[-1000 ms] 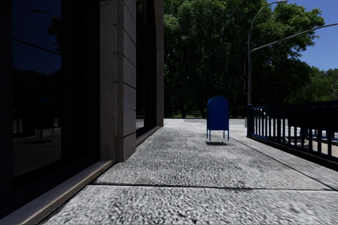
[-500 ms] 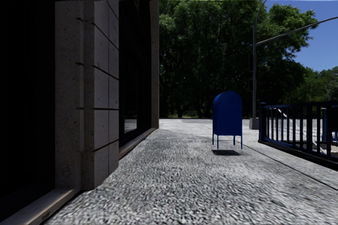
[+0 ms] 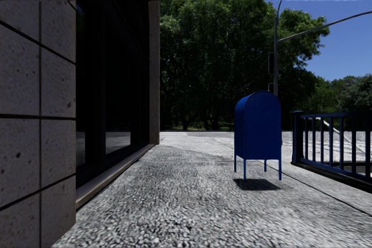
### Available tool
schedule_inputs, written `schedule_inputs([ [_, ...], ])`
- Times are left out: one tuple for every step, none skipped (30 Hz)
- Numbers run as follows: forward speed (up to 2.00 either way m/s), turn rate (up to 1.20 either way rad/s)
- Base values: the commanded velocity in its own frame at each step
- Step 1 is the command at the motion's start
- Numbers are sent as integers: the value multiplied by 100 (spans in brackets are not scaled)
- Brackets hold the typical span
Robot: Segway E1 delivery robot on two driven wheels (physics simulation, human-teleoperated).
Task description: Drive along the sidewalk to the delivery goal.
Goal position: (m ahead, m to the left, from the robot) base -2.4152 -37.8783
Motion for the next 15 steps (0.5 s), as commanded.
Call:
schedule_inputs([
  [200, -27],
  [200, -27],
  [200, -27],
  [200, -27],
  [200, -27],
  [200, -27],
  [200, -27],
  [200, -27],
  [200, -13],
  [200, -13],
  [200, 0],
  [200, 0],
  [200, 0],
  [200, 0],
  [200, 0],
])
